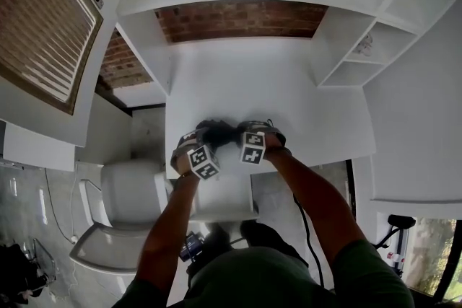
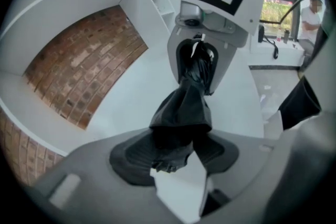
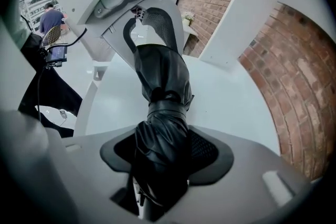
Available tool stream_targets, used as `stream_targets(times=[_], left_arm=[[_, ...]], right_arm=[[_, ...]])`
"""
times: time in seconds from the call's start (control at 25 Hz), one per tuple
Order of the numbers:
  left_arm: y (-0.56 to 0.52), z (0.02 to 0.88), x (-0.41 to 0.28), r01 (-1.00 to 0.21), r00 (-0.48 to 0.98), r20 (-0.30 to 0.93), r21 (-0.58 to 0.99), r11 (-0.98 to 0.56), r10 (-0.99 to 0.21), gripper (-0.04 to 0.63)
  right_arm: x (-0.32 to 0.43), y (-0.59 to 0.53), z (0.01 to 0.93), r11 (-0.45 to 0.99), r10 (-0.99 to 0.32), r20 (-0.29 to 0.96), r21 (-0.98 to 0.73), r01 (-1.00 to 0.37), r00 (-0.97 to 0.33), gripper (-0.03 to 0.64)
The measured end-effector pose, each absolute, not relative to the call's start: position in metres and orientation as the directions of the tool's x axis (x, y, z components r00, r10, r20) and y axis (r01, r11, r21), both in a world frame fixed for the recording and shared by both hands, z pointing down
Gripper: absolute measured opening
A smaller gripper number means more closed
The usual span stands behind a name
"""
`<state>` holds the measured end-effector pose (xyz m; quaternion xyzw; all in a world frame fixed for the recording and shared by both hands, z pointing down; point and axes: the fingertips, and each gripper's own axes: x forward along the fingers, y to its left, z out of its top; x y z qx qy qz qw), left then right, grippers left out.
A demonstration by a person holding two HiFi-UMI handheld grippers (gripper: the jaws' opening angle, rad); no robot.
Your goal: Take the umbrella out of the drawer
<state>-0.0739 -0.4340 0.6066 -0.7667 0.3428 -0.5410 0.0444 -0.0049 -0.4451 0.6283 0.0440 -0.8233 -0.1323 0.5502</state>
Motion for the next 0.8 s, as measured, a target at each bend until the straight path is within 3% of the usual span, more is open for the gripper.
stream_targets(times=[0.12, 0.56, 0.8], left_arm=[[-0.437, 0.611, -0.072, -0.507, 0.197, 0.789, -0.426, -0.749, -0.582, 0.155], [-0.444, 0.589, -0.084, -0.556, 0.217, 0.747, -0.435, -0.708, -0.629, 0.132], [-0.434, 0.548, -0.098, -0.582, 0.226, 0.694, -0.467, -0.666, -0.684, 0.087]], right_arm=[[-0.004, -0.446, 0.639, 0.966, -0.197, 0.907, 0.245, 0.085, -0.371, 0.250], [-0.006, -0.447, 0.629, 0.966, -0.215, 0.885, 0.256, 0.045, -0.413, 0.215], [-0.004, -0.443, 0.607, 0.967, -0.238, 0.849, 0.255, -0.028, -0.473, 0.213]])
